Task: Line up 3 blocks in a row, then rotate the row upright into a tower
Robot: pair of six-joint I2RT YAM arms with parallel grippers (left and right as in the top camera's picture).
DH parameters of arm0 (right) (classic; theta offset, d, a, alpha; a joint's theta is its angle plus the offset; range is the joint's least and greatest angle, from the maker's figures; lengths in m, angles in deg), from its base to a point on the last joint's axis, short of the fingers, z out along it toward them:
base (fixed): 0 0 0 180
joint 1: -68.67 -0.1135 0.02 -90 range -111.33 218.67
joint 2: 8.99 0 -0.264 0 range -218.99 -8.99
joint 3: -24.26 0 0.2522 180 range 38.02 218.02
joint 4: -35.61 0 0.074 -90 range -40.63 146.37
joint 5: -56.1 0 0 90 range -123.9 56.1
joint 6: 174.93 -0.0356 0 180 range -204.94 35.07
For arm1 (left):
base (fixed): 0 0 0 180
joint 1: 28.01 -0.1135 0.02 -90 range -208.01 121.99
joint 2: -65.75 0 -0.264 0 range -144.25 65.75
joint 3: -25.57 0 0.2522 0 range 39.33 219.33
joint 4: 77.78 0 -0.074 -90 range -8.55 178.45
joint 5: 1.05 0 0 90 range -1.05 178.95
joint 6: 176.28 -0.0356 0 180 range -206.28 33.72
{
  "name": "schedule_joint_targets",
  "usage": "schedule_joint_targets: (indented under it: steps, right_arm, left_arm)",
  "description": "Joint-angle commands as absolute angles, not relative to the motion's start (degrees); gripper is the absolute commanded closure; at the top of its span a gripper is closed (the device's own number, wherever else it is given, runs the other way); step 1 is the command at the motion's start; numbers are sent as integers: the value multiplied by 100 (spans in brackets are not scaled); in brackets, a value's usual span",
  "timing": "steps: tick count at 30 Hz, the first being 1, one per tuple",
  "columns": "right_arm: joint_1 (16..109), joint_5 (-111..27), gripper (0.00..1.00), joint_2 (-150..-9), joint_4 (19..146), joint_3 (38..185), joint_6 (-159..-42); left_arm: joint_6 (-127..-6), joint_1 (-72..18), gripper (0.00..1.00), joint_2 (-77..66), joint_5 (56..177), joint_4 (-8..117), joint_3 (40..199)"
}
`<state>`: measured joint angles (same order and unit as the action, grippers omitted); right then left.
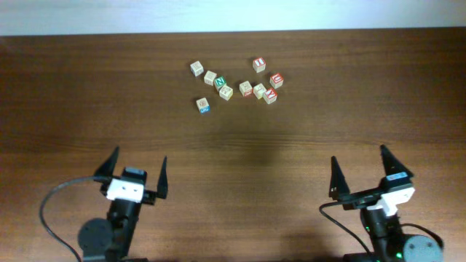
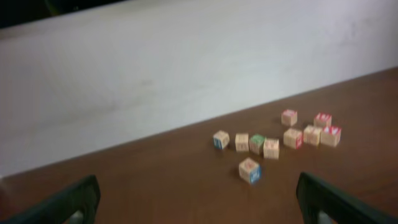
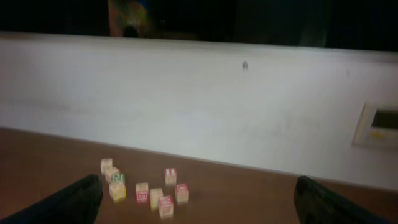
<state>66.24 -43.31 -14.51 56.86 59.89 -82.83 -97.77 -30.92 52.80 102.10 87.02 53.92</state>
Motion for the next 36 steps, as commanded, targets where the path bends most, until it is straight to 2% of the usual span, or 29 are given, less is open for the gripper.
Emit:
schedule_joint_targets:
  steps: [1, 9, 13, 16, 17, 21, 26, 27, 28, 31, 36]
  right_arm:
    - [6650, -4405, 2, -2069, 5961, 6800, -8215]
    - [6650, -5360, 2, -5311, 6672, 9051, -8060]
    - [6650, -5712, 2, -7379, 7992, 11023, -8062]
    - [6645, -5754, 2, -8793, 9131, 12518, -8064]
    - [6643, -5817, 2, -9656, 9909, 13431, -8062]
    - [6573, -5935, 2, -11765, 11471, 15377, -7939]
    - [6453, -6431, 0, -13094, 10999, 15530, -7979]
    - [6383, -6324, 10, -13262, 10781, 15530, -8007]
    - [6291, -5955, 14, -13376, 10578, 15530, -8272]
    - [5692, -4385, 20, -13750, 10134, 15530, -8460]
    - [5260, -3485, 33, -14237, 9990, 15530, -8501]
  left_arm:
    - [-9731, -3064, 1, 4176, 10317, 8267, 6522]
    - [-9755, -3062, 1, 14, 10466, 5623, 10428]
    - [-9755, -3062, 1, -1758, 10461, 4014, 12533]
    - [-9753, -3025, 1, -2571, 10463, 3411, 13551]
    - [-9755, -2931, 1, -2829, 10453, 3256, 13877]
    - [-9840, -2535, 1, -3100, 10420, 3238, 14069]
    - [-9838, -2375, 1, -3155, 10422, 3282, 14069]
    - [-9838, -2375, 1, -3155, 10422, 3280, 14069]
    - [-9838, -2375, 1, -3155, 10422, 3282, 14069]
    - [-9838, -2375, 1, -3155, 10422, 3282, 14069]
    - [-9838, -2375, 1, -3155, 10422, 3282, 14069]
